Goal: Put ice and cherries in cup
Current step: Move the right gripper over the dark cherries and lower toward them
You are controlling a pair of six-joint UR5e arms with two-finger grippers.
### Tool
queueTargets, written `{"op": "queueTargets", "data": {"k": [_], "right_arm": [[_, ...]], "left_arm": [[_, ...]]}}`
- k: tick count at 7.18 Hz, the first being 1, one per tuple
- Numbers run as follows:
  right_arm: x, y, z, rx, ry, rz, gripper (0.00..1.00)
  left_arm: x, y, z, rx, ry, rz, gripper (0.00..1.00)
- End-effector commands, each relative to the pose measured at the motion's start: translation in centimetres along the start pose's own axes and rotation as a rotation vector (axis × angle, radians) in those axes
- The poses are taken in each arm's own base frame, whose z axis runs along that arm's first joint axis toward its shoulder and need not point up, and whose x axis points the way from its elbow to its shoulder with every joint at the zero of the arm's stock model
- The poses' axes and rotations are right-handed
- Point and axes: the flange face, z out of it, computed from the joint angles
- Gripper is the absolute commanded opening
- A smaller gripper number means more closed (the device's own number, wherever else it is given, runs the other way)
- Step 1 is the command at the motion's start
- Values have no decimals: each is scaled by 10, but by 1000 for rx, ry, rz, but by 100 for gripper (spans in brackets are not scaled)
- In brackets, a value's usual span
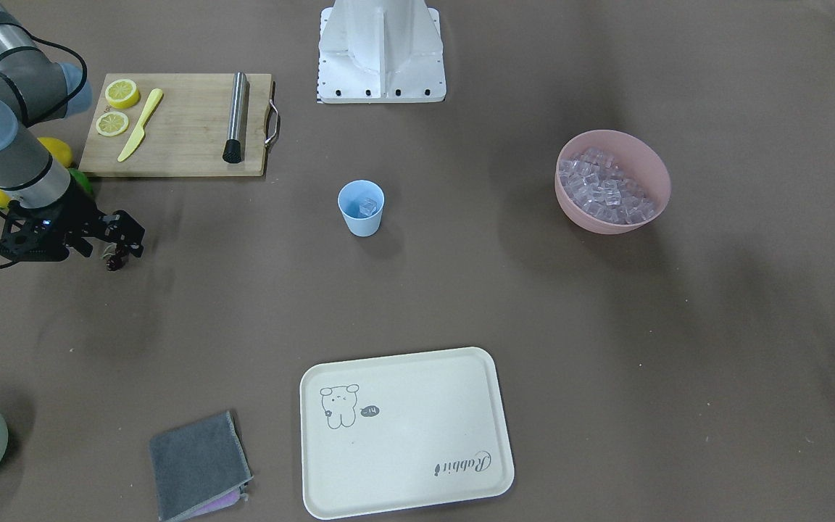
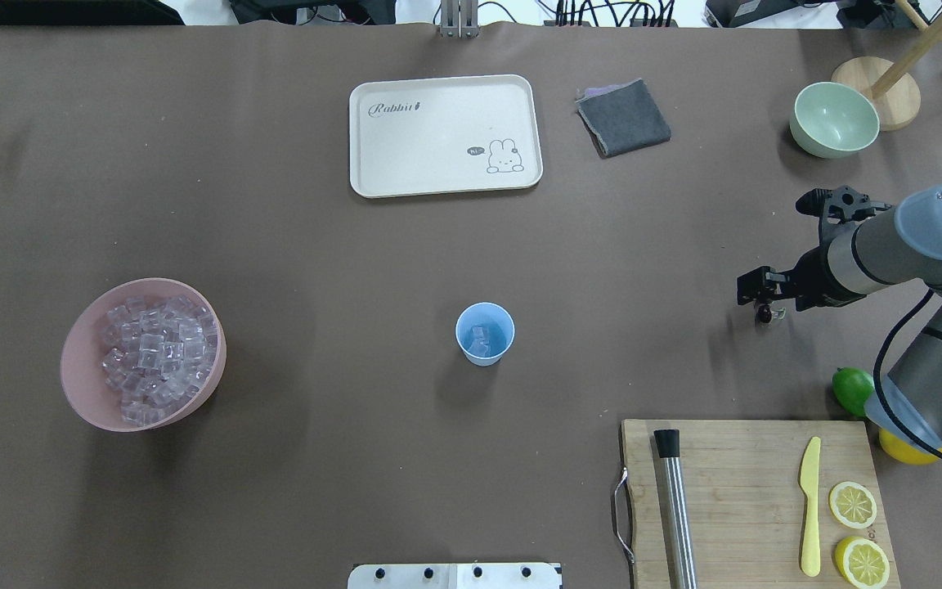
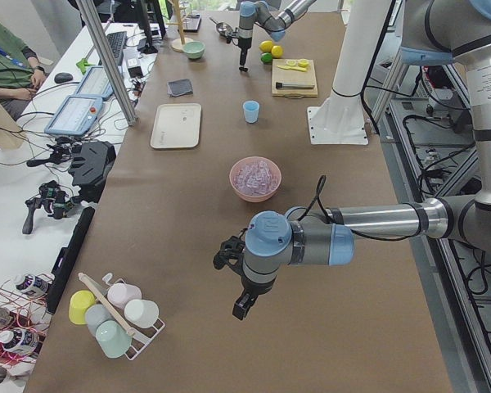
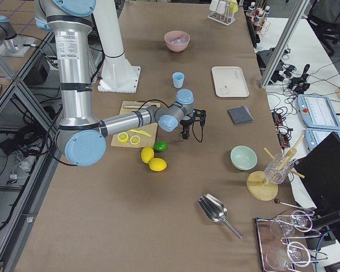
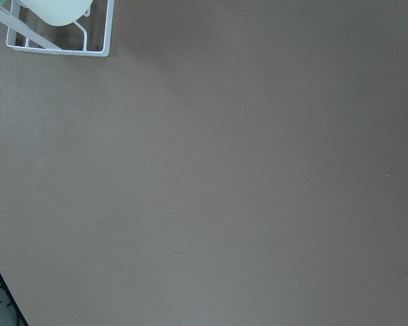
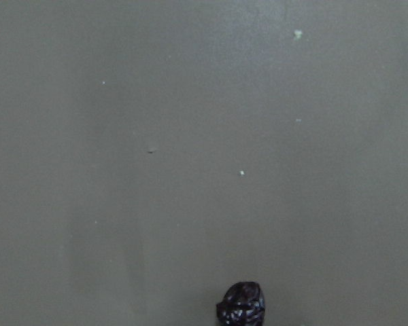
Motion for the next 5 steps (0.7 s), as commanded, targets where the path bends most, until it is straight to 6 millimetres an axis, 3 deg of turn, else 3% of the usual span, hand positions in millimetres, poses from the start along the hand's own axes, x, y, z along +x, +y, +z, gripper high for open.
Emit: {"op": "queueTargets", "data": {"k": [1, 2, 3, 5], "right_arm": [[-2, 5, 6, -1, 9, 1, 86], [4, 7, 7, -4, 18, 7, 67], [6, 8, 7, -5, 20, 7, 58], [15, 11, 9, -11, 32, 14, 59]], "left_arm": [[0, 0, 0, 0, 0, 0, 98], [0, 0, 0, 0, 0, 0, 98], [0, 0, 0, 0, 0, 0, 98], [0, 0, 1, -1, 1, -1, 98]]}}
